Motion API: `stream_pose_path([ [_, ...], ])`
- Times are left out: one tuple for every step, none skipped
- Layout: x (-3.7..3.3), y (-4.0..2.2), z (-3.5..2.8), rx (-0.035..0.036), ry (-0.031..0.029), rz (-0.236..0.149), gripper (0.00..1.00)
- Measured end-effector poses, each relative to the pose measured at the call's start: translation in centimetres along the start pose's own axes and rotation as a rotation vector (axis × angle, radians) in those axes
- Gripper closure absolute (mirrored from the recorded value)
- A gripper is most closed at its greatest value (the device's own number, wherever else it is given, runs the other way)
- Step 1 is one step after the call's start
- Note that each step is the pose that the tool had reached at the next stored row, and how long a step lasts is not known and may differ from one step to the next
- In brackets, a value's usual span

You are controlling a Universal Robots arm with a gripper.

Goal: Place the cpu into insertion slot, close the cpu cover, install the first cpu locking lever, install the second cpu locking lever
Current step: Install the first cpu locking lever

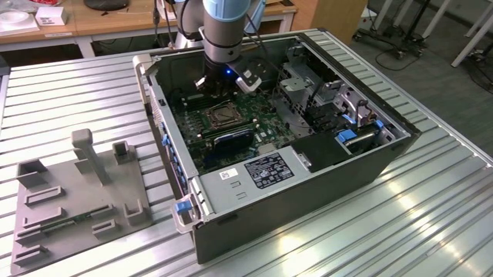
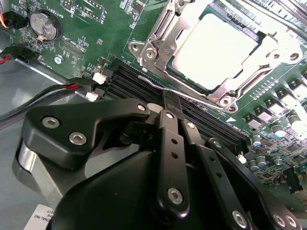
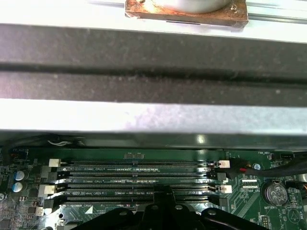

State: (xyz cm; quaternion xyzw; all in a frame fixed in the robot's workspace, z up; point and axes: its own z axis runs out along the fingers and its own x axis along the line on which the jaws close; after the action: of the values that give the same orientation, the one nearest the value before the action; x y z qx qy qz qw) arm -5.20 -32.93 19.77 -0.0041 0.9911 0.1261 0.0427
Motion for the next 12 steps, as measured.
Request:
stream_pose_path([
  [0.0, 0.0, 0.0, 0.0002, 0.0, 0.0, 0.89],
  [0.0, 0.0, 0.01, 0.0005, 0.0, 0.0, 0.89],
  [0.0, 0.0, 0.01, 0.0008, 0.0, 0.0, 0.89],
  [0.0, 0.0, 0.01, 0.0009, 0.0, 0.0, 0.89],
  [0.0, 0.0, 0.0, 0.001, 0.0, 0.0, 0.89],
  [0.0, 0.0, 0.0, 0.0011, 0.0, 0.0, 0.89],
  [0.0, 0.0, 0.0, 0.0011, 0.0001, 0.0, 0.89],
  [0.0, 0.0, 0.0, 0.0012, 0.0001, 0.0, 0.89],
  [0.0, 0.0, 0.0, 0.0012, 0.0001, 0.0, 0.89],
  [0.0, 0.0, 0.0, 0.0012, 0.0, 0.0, 0.89],
  [0.0, 0.0, -0.01, 0.0013, 0.0001, 0.0, 0.89],
  [-0.01, 0.02, -0.05, 0.0015, 0.0002, 0.0, 0.89],
])
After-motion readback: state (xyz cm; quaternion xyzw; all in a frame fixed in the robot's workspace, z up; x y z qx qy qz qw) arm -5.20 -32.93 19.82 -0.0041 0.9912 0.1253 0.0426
